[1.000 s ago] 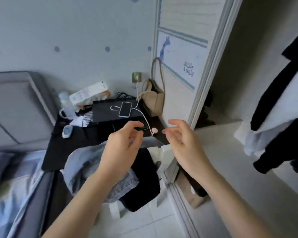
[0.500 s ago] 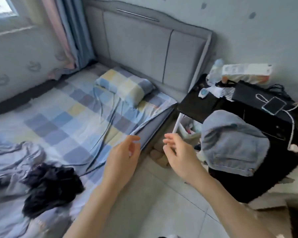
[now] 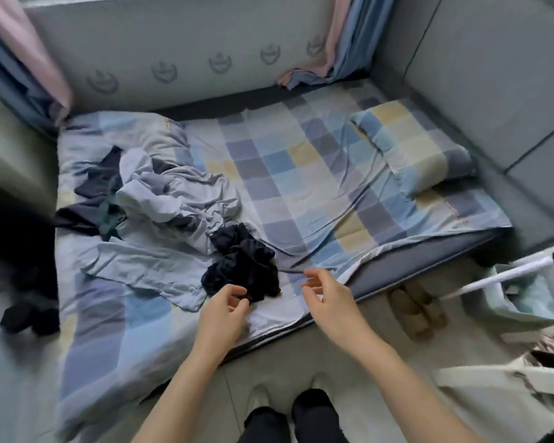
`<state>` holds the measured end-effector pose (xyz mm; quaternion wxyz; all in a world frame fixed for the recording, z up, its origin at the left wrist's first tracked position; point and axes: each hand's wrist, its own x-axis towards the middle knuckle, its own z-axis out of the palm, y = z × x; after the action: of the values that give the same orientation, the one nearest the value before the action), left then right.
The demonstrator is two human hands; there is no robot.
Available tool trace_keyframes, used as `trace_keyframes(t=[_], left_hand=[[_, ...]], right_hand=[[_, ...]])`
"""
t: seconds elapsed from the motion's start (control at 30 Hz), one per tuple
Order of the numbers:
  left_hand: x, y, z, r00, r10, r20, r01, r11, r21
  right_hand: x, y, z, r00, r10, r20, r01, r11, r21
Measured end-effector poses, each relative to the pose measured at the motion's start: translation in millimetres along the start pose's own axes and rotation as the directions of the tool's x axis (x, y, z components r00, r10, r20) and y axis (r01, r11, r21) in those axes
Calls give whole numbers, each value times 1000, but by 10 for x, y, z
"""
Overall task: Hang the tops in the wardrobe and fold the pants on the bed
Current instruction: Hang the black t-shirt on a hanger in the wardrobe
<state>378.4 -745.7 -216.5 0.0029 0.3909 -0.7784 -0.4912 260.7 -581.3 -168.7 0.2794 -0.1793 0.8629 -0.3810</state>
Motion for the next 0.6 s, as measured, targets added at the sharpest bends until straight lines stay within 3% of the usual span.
trace_keyframes(t=[0.23, 0.6], left_hand=[[715, -528, -34, 975, -219, -24, 218, 976, -25], [2244, -1434, 365, 858, -514, -5, 514, 857, 26]], right_hand=[[1057, 61, 405, 989, 66, 136, -56, 996, -72], [3044, 666, 1130, 895, 212, 393, -102, 954, -282]])
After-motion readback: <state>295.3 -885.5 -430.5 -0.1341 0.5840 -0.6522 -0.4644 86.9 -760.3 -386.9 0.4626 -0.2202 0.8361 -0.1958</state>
